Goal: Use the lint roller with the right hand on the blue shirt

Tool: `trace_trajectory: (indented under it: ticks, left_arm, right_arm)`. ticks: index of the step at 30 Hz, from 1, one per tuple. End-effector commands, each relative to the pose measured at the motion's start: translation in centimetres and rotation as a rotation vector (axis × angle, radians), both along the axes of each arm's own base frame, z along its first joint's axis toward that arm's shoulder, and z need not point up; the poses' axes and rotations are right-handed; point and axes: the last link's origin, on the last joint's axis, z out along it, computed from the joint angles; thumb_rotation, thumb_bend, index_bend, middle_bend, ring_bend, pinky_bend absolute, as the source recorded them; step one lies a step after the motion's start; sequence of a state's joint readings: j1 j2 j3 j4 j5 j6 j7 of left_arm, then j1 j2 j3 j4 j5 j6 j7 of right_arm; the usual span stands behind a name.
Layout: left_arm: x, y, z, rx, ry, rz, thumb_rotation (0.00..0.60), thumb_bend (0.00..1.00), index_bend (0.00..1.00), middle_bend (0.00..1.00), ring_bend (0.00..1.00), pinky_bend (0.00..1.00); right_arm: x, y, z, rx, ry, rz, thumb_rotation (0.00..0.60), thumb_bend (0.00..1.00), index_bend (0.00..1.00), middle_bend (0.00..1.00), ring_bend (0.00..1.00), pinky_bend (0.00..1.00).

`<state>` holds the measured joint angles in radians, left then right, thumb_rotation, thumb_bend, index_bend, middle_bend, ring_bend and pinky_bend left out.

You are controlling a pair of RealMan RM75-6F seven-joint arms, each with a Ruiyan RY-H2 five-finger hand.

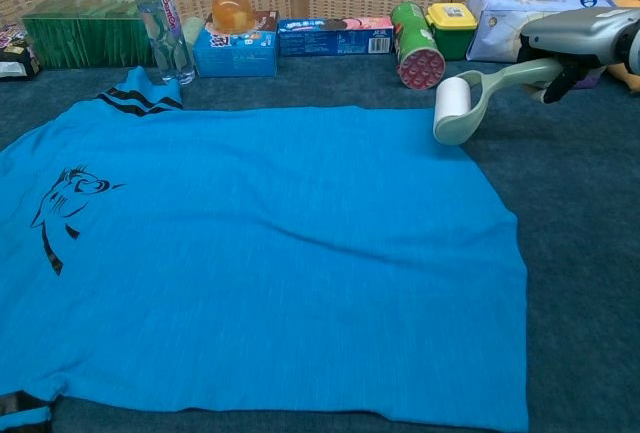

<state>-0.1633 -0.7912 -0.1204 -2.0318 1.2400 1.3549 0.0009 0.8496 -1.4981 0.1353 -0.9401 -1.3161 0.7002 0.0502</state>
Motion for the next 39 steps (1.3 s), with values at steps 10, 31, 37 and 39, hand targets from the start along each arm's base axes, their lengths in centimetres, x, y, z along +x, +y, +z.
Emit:
trace_trajectory:
  ticks: [10,31,37,39]
  left_arm:
    - [0.6,0.1,-0.5,0.001,-0.025,-0.037,0.600,0.08,0.00,0.00,0.00,0.02]
    - [-0.4,-1.0,0.1,0.018,-0.067,-0.076,0.600,0.08,0.00,0.00,0.00,0.02]
    - [-1.1,-1.3,0.3,0.022,-0.076,-0.069,0.600,0.08,0.00,0.00,0.00,0.02]
    - [-1.3,-1.4,0.4,0.023,-0.078,-0.065,0.600,0.08,0.00,0.00,0.00,0.02]
  right_arm:
    - [3.0,1.2,3.7,0.033,-0.008,0.147,0.600,1.00,0.93,0.86,0.88,1.00]
    - [8.9,3.3,0.7,0.122,0.292,0.235,0.600,1.00,0.93,0.85,0.88,1.00]
    - [8.4,3.8,-0.7,0.142,0.350,0.215,0.600,1.00,0.93,0.85,0.88,1.00]
    - [8.2,3.9,-1.1,0.147,0.364,0.209,0.600,1.00,0.93,0.85,0.88,1.00]
